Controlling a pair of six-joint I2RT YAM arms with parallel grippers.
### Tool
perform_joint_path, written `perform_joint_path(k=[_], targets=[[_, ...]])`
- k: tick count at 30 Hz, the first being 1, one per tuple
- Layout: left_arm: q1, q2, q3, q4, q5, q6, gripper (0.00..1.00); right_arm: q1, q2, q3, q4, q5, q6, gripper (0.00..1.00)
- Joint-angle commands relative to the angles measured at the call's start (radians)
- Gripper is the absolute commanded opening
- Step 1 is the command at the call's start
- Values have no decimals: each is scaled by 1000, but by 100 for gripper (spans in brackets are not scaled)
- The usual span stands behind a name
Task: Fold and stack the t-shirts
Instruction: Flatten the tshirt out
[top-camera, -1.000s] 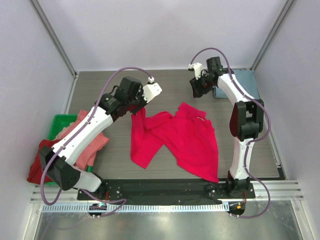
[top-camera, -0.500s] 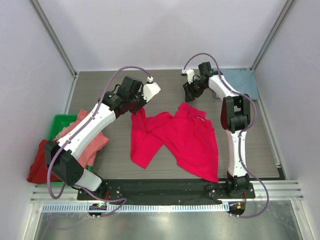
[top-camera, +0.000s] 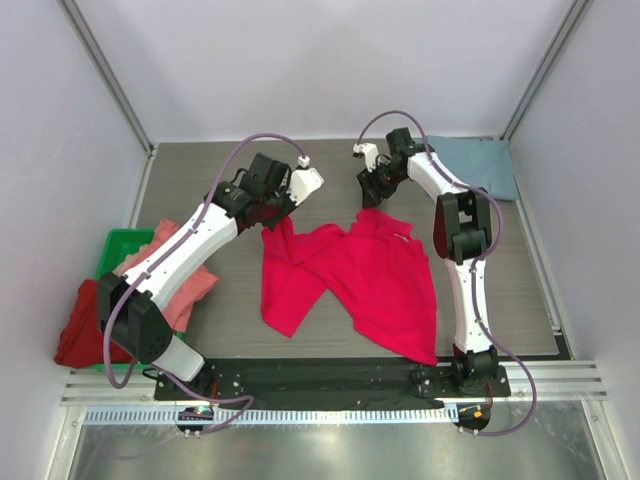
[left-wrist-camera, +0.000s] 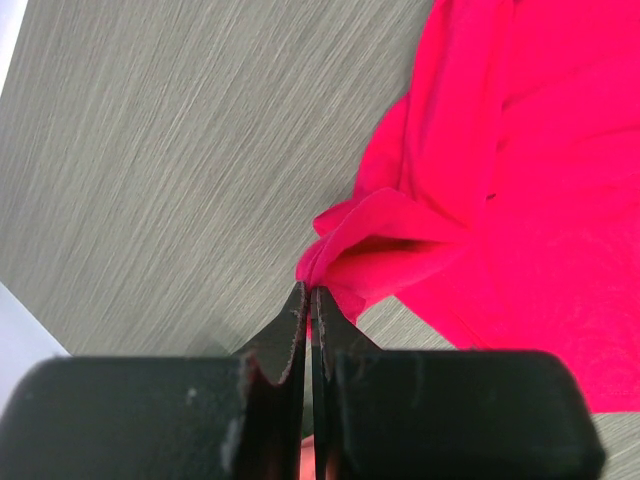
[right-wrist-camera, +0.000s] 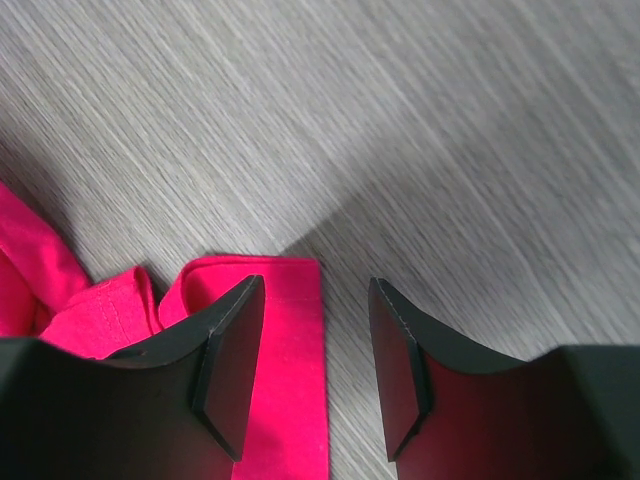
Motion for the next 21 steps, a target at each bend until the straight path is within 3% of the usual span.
perform_joint_path(k=[1, 5, 10, 21], targets=[[5, 6, 28, 28, -9, -13, 0, 13, 15, 41, -17, -4, -26, 51], [7, 9, 28, 30, -12, -14, 0, 18, 28, 51, -30, 8, -32, 49], [8, 16, 33, 32, -10, -13, 0, 21, 41, 60, -40, 19, -33, 29], [8, 20, 40, 44, -24, -8, 0, 53, 8, -11, -81, 77, -107, 31]])
